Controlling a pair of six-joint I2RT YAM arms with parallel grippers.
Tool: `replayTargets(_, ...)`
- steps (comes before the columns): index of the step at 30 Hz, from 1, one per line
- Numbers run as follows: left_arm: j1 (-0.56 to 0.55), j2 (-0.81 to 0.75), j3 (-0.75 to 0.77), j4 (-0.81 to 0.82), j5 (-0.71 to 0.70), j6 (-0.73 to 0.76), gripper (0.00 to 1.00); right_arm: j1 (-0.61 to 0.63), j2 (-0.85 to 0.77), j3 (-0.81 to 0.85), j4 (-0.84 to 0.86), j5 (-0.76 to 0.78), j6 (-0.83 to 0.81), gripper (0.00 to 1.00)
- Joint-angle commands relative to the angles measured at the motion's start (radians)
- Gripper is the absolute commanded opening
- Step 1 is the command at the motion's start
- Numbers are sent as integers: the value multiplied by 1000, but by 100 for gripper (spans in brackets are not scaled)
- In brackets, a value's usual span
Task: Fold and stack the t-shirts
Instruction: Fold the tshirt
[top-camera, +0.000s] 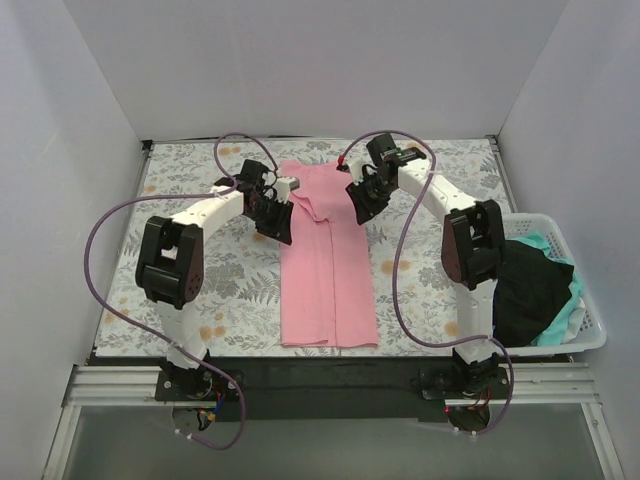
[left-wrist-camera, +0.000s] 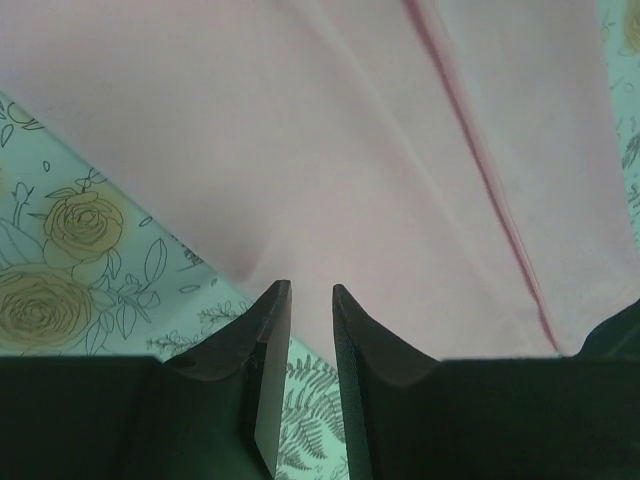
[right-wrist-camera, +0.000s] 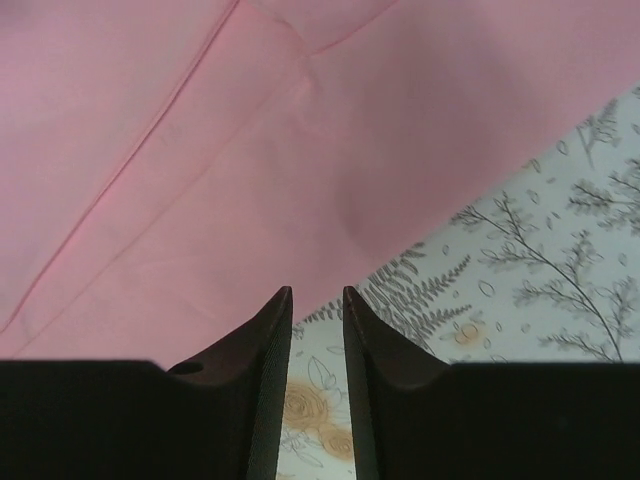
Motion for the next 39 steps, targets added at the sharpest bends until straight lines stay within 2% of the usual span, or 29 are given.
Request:
replayTargets(1, 8, 61, 58, 38, 60, -85, 22, 21, 44, 57, 22, -61, 46, 33)
replayTargets(6, 25, 147, 101, 73, 62, -119, 21, 33, 110, 55, 71, -50, 72, 31)
replayTargets(13, 76, 284, 195, 90, 57, -163, 20, 27, 205, 78, 156, 77, 95, 28)
replayTargets(20, 110, 379, 287, 110, 99, -218, 20, -14, 342, 254, 182, 107, 109, 28)
replayTargets(26, 131, 474, 402, 87, 99, -203, 21, -22, 388, 316, 188, 90, 118, 30)
replayTargets(31, 156, 503, 485, 64, 123, -211, 22, -20, 389, 351, 208, 71, 133, 38)
replayTargets(32, 157, 505, 491, 57, 142, -227, 23, -20, 385, 362, 209, 74, 130, 44)
replayTargets(34, 160, 482, 496, 58, 191, -240, 27, -20, 359, 364, 212, 79, 121, 50)
replayTargets(39, 165, 307, 453, 136, 300, -245, 37, -20, 152, 327, 212, 45, 52, 63)
